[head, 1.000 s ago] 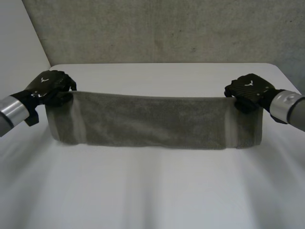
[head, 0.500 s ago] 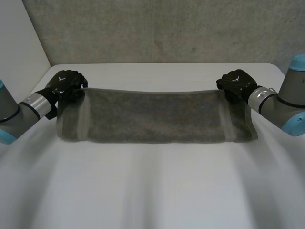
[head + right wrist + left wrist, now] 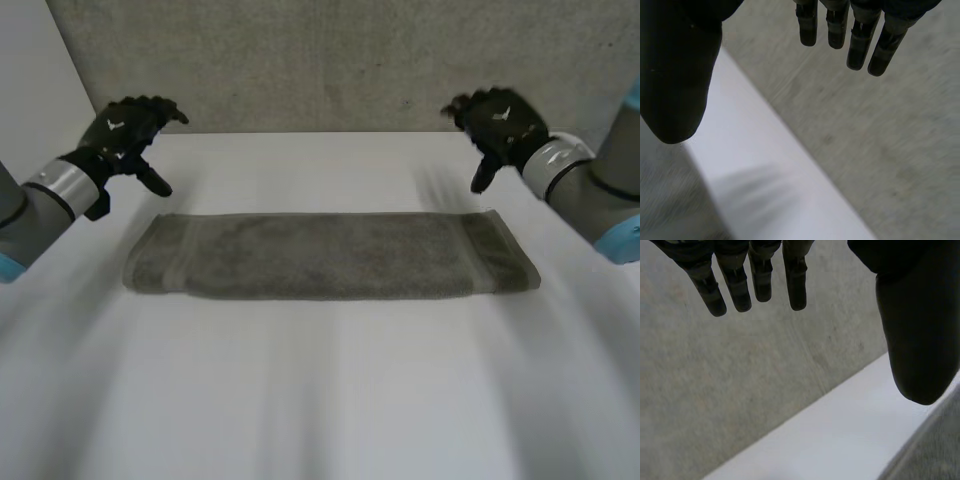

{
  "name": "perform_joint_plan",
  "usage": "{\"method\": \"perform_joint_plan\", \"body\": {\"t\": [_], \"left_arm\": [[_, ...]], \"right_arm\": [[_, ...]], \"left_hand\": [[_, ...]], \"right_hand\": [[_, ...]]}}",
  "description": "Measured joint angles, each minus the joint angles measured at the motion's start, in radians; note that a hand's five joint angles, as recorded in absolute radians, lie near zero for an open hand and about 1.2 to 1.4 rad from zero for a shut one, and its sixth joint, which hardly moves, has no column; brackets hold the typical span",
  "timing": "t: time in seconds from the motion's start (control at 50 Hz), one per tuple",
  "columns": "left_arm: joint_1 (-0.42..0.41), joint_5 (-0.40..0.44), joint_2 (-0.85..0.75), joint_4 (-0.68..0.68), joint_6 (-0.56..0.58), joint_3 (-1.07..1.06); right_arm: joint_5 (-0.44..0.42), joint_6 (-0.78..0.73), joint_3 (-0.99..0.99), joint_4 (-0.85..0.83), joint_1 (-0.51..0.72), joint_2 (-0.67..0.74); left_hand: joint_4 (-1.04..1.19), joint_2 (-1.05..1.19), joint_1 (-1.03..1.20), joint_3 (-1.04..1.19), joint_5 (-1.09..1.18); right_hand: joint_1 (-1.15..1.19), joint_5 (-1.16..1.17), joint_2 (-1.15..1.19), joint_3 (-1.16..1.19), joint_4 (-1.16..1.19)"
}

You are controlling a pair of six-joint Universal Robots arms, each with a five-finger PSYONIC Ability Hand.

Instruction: Fold the towel.

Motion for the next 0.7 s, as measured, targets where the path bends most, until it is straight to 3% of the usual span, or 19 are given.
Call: {"method": "perform_joint_plan", "body": {"t": [0.16, 0.32, 0.4, 0.46, 0.7], "left_arm": [[0.010, 0.004, 0.267, 0.057, -0.001, -0.264], [0.031, 0.009, 0.446, 0.108, 0.000, -0.529], [0.035, 0.009, 0.489, 0.136, 0.001, -0.638], [0.033, 0.009, 0.501, 0.160, 0.002, -0.692], [0.003, 0.007, 0.497, 0.221, 0.003, -0.762]], "right_arm": [[-0.003, 0.070, 0.386, -0.166, -0.008, -0.339], [-0.005, 0.067, 0.670, -0.175, -0.044, -0.485], [-0.011, 0.055, 0.770, -0.165, -0.099, -0.493], [-0.015, 0.040, 0.810, -0.165, -0.131, -0.477], [-0.018, -0.149, 0.800, -0.181, -0.223, -0.250]], "left_hand": [[-0.001, -0.003, 0.000, -0.002, 0.000], [-0.001, -0.003, 0.000, -0.002, 0.000], [-0.001, -0.003, 0.000, -0.002, 0.000], [-0.001, -0.003, 0.000, -0.002, 0.000], [-0.002, -0.003, 0.000, -0.002, 0.000]], "right_hand": [[-0.004, 0.000, 0.000, 0.000, 0.000], [-0.003, 0.001, 0.001, 0.000, 0.000], [0.049, 0.028, 0.029, 0.023, 0.025], [0.181, 0.176, 0.175, 0.162, 0.155], [0.297, 0.296, 0.284, 0.278, 0.281]]}}
